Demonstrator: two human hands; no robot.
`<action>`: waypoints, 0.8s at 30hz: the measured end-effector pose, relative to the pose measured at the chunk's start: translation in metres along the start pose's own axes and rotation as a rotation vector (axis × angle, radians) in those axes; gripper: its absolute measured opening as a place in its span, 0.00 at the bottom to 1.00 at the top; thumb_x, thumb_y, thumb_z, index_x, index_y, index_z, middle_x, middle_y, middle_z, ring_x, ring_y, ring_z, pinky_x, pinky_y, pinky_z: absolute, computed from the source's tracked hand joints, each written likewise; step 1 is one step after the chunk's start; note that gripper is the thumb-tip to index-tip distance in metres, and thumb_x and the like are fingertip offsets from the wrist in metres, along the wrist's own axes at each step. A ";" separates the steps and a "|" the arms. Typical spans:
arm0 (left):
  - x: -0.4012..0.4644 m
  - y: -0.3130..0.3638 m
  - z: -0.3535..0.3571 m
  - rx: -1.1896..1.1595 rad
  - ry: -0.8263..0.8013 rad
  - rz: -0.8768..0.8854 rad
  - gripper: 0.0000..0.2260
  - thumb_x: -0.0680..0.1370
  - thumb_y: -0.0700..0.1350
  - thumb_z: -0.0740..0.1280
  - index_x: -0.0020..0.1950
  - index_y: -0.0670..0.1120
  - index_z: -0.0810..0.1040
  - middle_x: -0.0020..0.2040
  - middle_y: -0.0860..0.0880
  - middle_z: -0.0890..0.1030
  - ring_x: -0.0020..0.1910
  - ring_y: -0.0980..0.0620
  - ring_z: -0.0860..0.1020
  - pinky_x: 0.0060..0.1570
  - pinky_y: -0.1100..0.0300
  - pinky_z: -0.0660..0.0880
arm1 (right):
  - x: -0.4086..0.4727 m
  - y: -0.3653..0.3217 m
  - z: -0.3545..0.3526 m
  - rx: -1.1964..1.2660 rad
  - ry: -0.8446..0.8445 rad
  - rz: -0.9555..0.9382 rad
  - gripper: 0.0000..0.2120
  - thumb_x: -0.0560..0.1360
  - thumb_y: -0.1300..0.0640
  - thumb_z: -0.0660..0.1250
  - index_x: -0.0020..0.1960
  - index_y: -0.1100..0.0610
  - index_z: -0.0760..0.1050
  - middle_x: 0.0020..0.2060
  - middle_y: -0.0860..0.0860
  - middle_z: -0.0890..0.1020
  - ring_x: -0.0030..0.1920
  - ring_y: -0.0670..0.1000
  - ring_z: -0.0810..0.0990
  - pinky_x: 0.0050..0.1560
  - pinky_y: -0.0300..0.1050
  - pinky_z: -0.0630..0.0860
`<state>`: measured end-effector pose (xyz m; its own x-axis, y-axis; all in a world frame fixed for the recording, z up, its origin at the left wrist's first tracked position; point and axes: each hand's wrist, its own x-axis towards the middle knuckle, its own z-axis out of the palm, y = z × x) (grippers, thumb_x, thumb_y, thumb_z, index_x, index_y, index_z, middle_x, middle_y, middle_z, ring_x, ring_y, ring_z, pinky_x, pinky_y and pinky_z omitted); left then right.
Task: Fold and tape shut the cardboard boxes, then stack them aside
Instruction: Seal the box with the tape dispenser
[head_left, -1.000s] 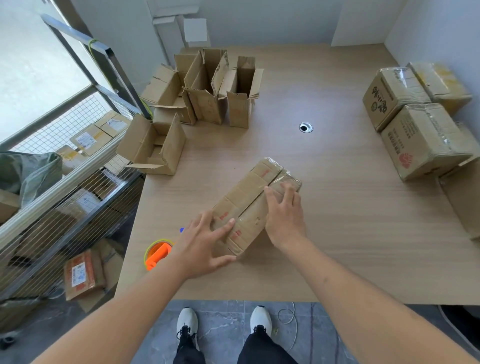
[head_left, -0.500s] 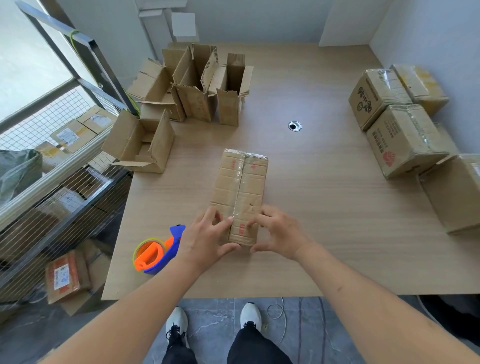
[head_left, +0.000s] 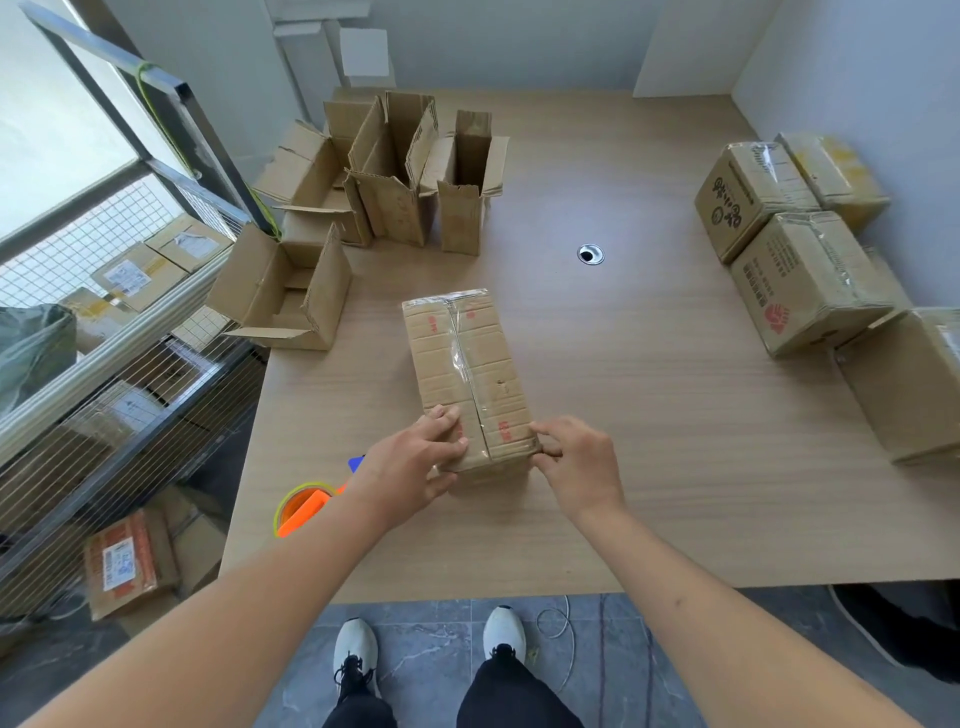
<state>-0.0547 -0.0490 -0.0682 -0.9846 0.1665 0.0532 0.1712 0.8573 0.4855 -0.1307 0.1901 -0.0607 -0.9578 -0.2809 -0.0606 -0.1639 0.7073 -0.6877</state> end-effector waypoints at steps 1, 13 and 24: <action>0.001 0.001 0.002 -0.015 0.011 -0.008 0.20 0.69 0.42 0.81 0.61 0.49 0.85 0.75 0.45 0.74 0.74 0.44 0.72 0.57 0.44 0.81 | -0.002 0.000 0.002 -0.009 0.019 0.009 0.24 0.65 0.71 0.78 0.59 0.56 0.85 0.55 0.54 0.85 0.52 0.56 0.86 0.56 0.55 0.82; 0.000 -0.005 -0.004 -0.112 -0.048 0.004 0.25 0.69 0.37 0.81 0.66 0.47 0.83 0.76 0.43 0.70 0.76 0.43 0.68 0.67 0.45 0.75 | -0.009 -0.034 0.021 -0.301 -0.182 0.012 0.38 0.72 0.48 0.78 0.78 0.41 0.66 0.80 0.54 0.59 0.77 0.54 0.66 0.68 0.52 0.75; 0.000 -0.011 -0.027 0.045 -0.189 0.025 0.43 0.74 0.43 0.78 0.83 0.55 0.59 0.83 0.55 0.57 0.80 0.56 0.57 0.72 0.58 0.66 | 0.002 -0.057 0.016 -0.475 -0.250 0.015 0.52 0.61 0.24 0.73 0.75 0.47 0.60 0.80 0.57 0.44 0.81 0.60 0.48 0.77 0.58 0.62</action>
<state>-0.0578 -0.0710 -0.0500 -0.9568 0.2723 -0.1021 0.2007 0.8722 0.4461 -0.1200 0.1388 -0.0334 -0.8848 -0.3737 -0.2784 -0.2952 0.9117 -0.2858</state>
